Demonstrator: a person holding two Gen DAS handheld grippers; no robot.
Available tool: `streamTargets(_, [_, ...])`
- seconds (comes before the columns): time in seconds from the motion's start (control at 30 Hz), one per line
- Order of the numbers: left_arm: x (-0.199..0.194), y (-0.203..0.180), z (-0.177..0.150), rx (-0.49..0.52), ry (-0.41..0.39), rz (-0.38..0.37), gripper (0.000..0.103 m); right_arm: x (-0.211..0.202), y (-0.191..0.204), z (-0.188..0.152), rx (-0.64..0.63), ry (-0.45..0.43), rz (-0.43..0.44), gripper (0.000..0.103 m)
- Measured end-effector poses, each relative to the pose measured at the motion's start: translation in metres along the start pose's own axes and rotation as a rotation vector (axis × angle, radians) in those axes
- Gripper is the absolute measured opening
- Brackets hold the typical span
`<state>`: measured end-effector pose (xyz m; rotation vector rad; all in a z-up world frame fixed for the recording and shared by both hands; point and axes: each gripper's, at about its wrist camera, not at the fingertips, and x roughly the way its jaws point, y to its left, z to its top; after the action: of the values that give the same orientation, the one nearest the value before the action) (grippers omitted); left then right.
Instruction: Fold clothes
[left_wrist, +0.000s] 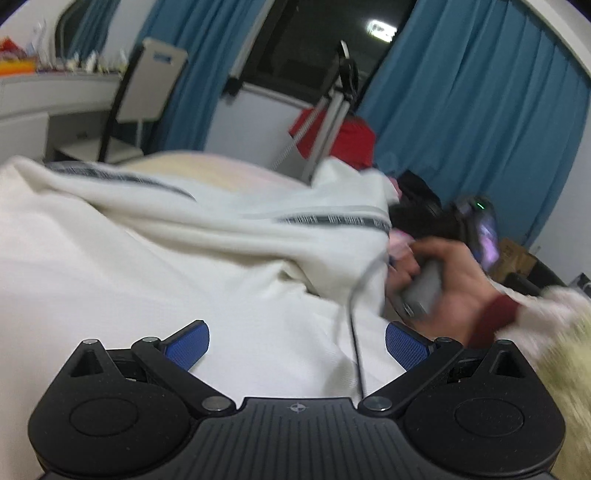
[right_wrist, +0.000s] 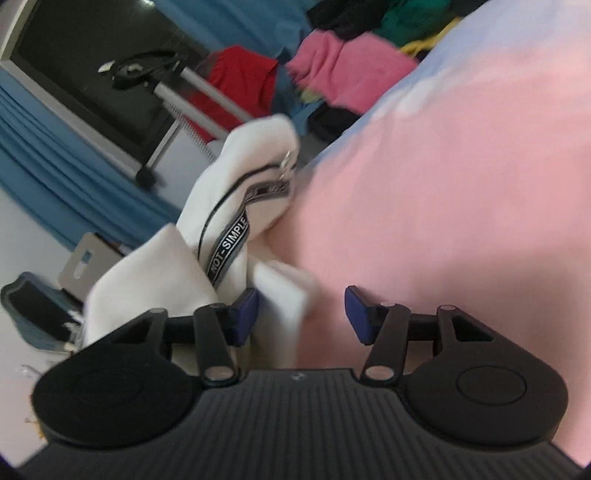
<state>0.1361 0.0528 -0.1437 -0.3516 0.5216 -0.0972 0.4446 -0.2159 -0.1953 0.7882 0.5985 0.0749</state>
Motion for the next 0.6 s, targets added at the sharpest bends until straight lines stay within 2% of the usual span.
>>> streamTargets(0.13, [0.009,0.001,-0.008,0.016,-0.002,-0.022,0.102,0.009,0.013,0.004,-0.072,-0.012,0.016,0.022])
streamTargets(0.2, [0.011,0.001,-0.01,0.017,0.004,-0.023,0.102,0.012,0.02,0.006,-0.107,-0.019,0.022,0.019])
streamTargets(0.3, [0.007,0.001,-0.009,0.01,-0.001,-0.024,0.102,-0.025,0.027,0.012,-0.177,-0.132,-0.069,0.017])
streamTargets(0.37, [0.004,0.002,-0.005,0.005,-0.009,-0.02,0.102,-0.062,0.026,0.02,-0.23,-0.238,-0.153,0.017])
streamTargets(0.47, [-0.008,0.0,0.001,0.007,-0.037,-0.024,0.102,-0.126,0.013,0.04,-0.237,-0.365,-0.28,0.017])
streamTargets(0.6, [-0.024,-0.008,0.005,0.025,-0.06,-0.042,0.102,-0.195,-0.003,0.067,-0.337,-0.465,-0.458,0.017])
